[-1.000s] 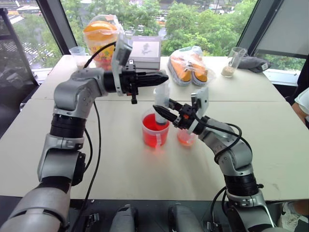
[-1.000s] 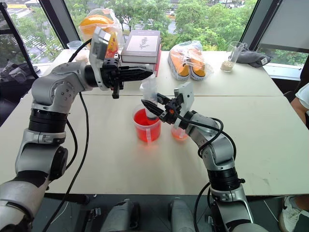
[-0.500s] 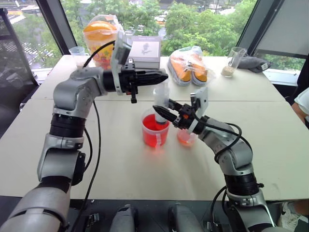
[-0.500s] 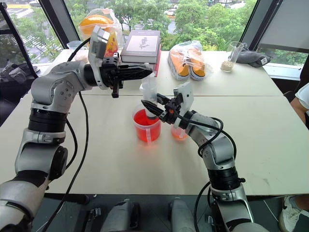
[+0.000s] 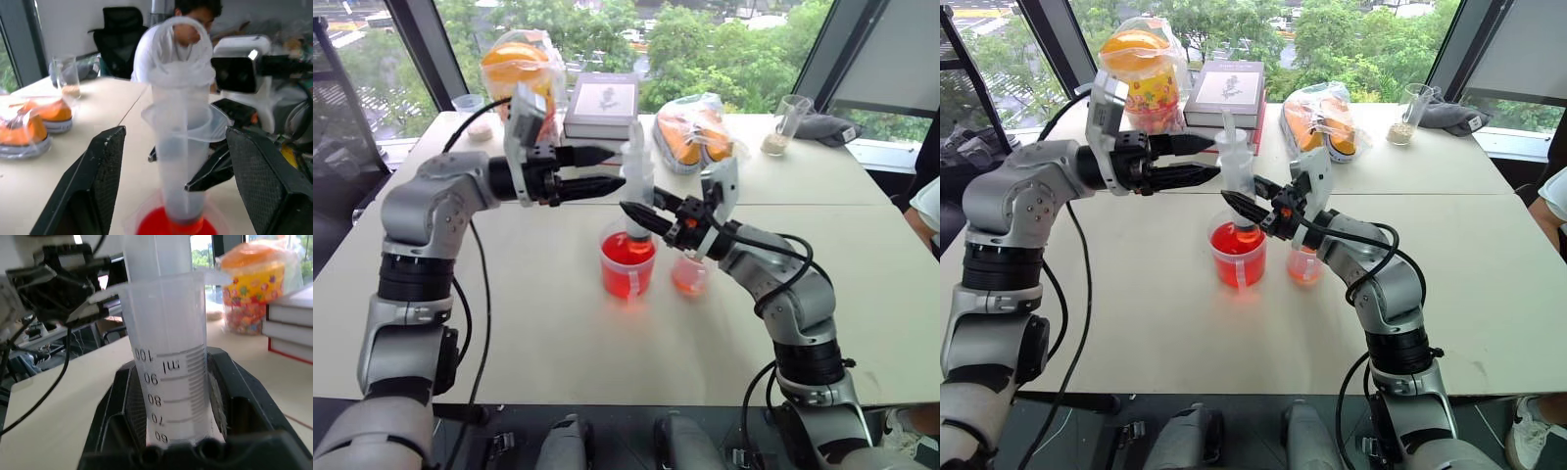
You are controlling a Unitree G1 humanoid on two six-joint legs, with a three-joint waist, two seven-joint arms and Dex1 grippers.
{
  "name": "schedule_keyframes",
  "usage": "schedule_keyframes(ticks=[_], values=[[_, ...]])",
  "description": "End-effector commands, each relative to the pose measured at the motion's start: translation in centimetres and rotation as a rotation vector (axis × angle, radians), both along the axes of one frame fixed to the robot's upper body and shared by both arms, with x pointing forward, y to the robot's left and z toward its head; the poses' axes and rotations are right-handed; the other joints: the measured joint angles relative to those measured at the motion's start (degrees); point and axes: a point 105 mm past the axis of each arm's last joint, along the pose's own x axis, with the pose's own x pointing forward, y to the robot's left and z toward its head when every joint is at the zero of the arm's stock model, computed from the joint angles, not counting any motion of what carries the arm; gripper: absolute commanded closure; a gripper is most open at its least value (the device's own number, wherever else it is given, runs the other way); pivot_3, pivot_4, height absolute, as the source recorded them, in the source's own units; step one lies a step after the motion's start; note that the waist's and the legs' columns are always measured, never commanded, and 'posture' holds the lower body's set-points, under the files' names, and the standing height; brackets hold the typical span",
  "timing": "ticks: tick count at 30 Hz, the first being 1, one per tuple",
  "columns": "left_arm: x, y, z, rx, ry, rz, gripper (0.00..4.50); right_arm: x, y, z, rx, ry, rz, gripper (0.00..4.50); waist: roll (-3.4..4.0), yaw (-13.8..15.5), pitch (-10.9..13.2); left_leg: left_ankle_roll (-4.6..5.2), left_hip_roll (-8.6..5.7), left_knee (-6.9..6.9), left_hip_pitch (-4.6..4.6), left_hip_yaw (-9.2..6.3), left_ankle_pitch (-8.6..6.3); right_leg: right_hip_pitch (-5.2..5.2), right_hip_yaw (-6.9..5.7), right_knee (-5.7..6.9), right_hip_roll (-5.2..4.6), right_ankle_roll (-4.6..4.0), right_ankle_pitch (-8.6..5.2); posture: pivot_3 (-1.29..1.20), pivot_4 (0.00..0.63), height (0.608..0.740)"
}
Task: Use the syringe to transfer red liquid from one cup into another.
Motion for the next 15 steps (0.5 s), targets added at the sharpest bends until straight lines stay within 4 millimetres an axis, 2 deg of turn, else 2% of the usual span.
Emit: schedule_keyframes(ticks=[1,5,7,10,13,15], values=[[-0.5,1.1,1.0,-0.001,-0.044,0.038,1.08,-1.2,0.2,2.8,0.042,-0.112,0.03,3.13,0.0,0.01,0.0,0.0,0.0,0.0,-0.01,0.0,0.0,0.0,0.0,-0.01,0.0,0.0,0.0,0.0,0.15,0.74],[-0.5,1.2,0.7,-0.005,-0.037,0.052,1.08,-1.7,-0.2,5.3,0.068,-0.169,0.011,3.13,0.0,0.12,0.0,0.0,0.0,0.0,-0.02,0.01,0.0,0.0,-0.01,-0.02,-0.01,0.0,0.0,0.0,0.15,0.74],[-0.4,0.9,0.8,-0.014,-0.036,0.048,1.08,-1.9,-1.2,7.1,0.092,-0.2,-0.013,3.13,0.0,0.18,0.0,0.0,0.0,0.01,-0.02,0.01,0.0,-0.01,-0.01,-0.02,-0.01,0.0,0.0,0.0,0.15,0.74],[-0.3,0.3,0.7,-0.023,-0.037,0.028,1.08,-2.0,-2.8,8.7,0.105,-0.222,-0.061,3.13,-0.01,0.32,0.0,0.0,0.0,0.0,-0.04,-0.01,0.0,0.01,-0.03,-0.05,-0.02,0.0,0.0,0.0,0.15,0.74],[-0.3,-0.3,0.6,-0.027,-0.033,0.01,1.08,-2.0,-5.1,9.3,0.085,-0.238,-0.143,3.13,-0.01,0.3,0.0,0.0,0.0,-0.01,-0.03,0.0,0.0,0.03,-0.03,-0.1,-0.02,0.0,0.0,0.0,0.15,0.74],[-0.3,-0.6,0.6,-0.03,-0.032,-0.006,1.08,-2.0,-6.3,8.8,0.051,-0.234,-0.197,3.13,-0.01,0.27,0.0,0.0,0.0,-0.01,-0.03,0.02,0.0,0.03,-0.02,-0.1,-0.03,0.0,0.0,0.0,0.15,0.74]])
